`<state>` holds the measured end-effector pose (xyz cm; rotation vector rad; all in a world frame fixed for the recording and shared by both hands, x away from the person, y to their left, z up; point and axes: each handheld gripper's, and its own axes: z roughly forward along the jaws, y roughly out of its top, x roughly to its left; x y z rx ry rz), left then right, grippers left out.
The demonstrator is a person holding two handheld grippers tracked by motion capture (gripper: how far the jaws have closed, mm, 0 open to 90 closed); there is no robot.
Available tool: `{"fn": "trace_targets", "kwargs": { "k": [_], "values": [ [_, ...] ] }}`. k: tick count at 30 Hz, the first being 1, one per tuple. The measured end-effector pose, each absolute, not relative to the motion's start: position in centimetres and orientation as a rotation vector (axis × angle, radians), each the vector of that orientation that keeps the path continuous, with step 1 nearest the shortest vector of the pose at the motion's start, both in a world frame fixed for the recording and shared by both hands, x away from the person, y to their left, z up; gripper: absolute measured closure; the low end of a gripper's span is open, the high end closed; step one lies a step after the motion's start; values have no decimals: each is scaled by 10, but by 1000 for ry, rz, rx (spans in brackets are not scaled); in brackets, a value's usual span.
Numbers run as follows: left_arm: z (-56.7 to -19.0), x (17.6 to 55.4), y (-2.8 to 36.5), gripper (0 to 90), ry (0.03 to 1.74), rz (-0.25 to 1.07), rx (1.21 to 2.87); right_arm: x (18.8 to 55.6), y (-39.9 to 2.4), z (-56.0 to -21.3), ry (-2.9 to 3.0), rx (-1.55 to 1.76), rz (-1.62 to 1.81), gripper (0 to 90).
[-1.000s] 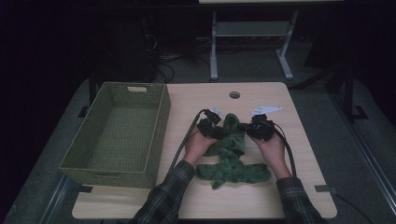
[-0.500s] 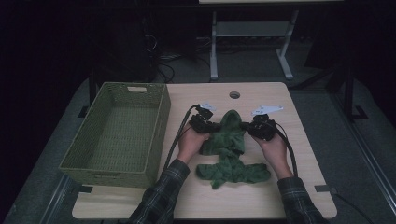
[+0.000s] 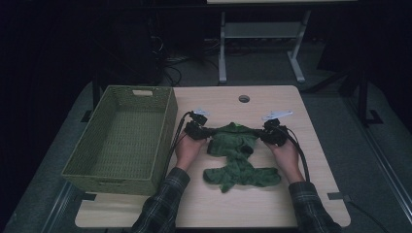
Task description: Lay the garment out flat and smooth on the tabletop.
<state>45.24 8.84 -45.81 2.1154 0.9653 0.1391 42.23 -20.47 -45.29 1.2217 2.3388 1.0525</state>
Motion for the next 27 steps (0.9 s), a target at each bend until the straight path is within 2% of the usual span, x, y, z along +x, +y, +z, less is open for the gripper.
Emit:
{"fn": "trace_targets", "kwargs": {
  "k": [6, 8, 10, 12, 19, 27],
  "values": [
    [-465, 453, 86, 872, 968, 169, 2138, 428, -202, -468, 2372, 1256, 1000, 857],
    [-466, 452, 86, 857, 970, 167, 2140, 429, -204, -469, 2365, 1276, 1003, 794],
    [-463, 451, 88, 762, 982, 180, 2122, 429, -207, -467, 2347, 1282, 1010, 699],
    [-456, 449, 90, 720, 979, 178, 2097, 426, -211, -462, 2334, 1293, 1047, 668],
    [-425, 433, 94, 589, 943, 247, 2074, 406, -222, -433, 2295, 1241, 1118, 636],
    [-418, 405, 98, 507, 889, 201, 2095, 385, -232, -419, 2305, 1212, 1153, 603]
  ]
}}
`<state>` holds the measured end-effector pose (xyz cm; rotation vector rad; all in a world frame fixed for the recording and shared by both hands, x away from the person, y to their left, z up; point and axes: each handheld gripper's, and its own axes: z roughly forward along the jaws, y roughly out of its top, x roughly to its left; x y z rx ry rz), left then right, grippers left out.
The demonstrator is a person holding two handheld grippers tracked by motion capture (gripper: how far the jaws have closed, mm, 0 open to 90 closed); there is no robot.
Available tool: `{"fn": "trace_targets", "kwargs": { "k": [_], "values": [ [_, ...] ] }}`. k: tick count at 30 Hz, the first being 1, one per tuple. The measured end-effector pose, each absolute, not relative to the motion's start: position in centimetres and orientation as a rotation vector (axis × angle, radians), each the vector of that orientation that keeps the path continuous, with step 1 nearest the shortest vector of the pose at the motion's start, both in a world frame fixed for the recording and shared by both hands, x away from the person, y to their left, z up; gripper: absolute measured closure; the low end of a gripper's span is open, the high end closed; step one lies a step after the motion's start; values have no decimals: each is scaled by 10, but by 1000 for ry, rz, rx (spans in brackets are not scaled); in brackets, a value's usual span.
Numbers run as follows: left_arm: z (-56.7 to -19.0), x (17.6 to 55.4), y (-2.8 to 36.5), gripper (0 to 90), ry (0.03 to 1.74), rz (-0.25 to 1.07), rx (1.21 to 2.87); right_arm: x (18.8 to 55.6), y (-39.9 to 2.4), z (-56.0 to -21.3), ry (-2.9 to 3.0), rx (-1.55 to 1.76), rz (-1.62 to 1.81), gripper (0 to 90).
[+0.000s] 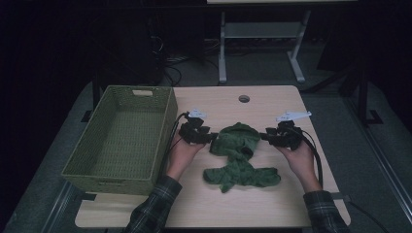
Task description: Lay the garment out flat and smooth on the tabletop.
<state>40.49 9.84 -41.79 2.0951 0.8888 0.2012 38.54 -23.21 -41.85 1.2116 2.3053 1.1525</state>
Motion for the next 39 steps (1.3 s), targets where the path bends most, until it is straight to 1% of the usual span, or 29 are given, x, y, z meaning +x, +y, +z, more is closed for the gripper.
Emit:
{"fn": "trace_targets", "kwargs": {
  "k": [8, 13, 21, 25, 27, 31, 35, 39],
  "values": [
    [-424, 368, 106, 476, 823, 159, 2105, 355, -241, -425, 2338, 1186, 1163, 599],
    [-429, 343, 113, 436, 779, 156, 2093, 336, -248, -427, 2345, 1177, 1164, 594],
    [-440, 308, 127, 350, 710, 190, 2111, 310, -252, -429, 2340, 1150, 1190, 579],
    [-448, 291, 130, 279, 662, 212, 2150, 299, -249, -432, 2358, 1146, 1218, 575],
    [-453, 282, 131, 263, 646, 231, 2180, 295, -246, -433, 2368, 1135, 1219, 575],
    [-460, 272, 131, 221, 647, 232, 2225, 289, -238, -433, 2386, 1107, 1221, 575],
    [-469, 269, 131, 197, 657, 233, 2257, 287, -228, -430, 2398, 1066, 1246, 575],
    [-474, 269, 131, 189, 668, 268, 2276, 284, -217, -429, 2426, 1024, 1257, 576]
  ]
}}
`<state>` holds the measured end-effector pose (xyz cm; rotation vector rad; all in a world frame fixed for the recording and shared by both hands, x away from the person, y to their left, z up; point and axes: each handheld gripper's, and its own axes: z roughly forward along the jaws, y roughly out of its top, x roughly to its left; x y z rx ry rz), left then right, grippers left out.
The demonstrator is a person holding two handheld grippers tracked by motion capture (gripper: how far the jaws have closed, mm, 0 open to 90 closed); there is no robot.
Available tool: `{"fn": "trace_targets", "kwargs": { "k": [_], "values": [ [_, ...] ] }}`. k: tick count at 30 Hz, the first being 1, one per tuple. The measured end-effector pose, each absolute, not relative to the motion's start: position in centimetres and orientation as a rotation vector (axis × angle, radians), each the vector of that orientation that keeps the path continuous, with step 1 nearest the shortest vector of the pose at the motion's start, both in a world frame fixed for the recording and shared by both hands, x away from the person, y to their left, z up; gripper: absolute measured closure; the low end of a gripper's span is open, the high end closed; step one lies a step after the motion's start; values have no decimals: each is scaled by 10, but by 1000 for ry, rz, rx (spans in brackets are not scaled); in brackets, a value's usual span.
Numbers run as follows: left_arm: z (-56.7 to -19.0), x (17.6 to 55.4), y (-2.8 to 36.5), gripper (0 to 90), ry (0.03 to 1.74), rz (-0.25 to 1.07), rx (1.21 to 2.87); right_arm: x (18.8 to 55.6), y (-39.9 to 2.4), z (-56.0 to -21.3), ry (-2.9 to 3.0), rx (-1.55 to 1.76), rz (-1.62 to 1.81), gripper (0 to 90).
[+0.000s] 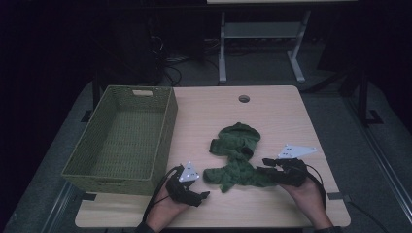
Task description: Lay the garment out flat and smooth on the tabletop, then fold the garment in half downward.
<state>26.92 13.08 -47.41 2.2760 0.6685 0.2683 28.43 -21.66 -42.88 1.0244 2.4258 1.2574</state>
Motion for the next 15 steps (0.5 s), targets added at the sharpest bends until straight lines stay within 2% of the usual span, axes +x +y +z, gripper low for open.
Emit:
{"fn": "trace_targets", "kwargs": {
  "k": [7, 15],
  "values": [
    [-477, 270, 135, 168, 645, 268, 2256, 280, -188, -426, 2485, 928, 1289, 585],
    [-477, 269, 136, 185, 625, 262, 2257, 277, -150, -421, 2560, 806, 1334, 608]
  ]
}}
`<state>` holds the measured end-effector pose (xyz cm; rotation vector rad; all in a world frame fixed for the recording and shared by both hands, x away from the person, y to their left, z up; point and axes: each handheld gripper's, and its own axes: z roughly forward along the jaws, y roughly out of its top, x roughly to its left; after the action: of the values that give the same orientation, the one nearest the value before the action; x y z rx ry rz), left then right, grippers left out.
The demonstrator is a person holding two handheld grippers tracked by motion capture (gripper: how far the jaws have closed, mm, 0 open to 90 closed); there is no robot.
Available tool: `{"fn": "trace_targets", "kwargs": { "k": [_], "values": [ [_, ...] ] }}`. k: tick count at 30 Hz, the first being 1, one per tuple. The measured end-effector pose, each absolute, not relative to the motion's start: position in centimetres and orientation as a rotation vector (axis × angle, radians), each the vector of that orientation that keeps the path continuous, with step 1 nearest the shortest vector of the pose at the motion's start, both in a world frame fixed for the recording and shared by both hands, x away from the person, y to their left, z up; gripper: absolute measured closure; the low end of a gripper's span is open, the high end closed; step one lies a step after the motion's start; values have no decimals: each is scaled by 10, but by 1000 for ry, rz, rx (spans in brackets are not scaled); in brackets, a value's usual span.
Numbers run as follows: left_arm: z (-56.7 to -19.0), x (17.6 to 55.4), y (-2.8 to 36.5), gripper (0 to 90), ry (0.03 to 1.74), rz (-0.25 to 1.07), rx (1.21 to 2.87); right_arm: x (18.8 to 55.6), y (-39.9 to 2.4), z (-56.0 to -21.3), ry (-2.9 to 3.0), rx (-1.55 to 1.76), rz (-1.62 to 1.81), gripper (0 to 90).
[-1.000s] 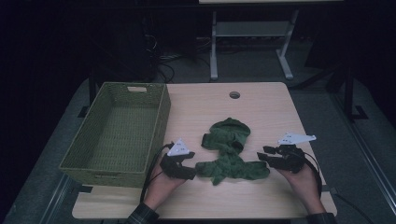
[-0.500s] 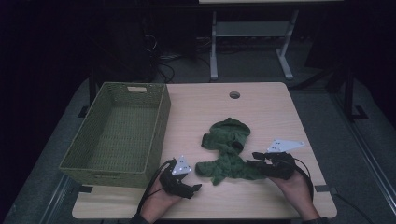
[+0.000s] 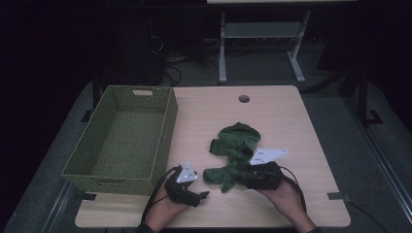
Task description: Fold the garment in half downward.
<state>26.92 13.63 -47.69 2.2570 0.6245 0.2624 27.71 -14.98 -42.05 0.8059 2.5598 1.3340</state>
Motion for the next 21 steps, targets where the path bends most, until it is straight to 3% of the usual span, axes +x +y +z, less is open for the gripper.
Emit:
{"fn": "trace_targets", "kwargs": {
  "k": [21],
  "values": [
    [-477, 265, 139, 165, 587, 242, 2264, 283, -72, -441, 2692, 642, 1273, 634]
  ]
}}
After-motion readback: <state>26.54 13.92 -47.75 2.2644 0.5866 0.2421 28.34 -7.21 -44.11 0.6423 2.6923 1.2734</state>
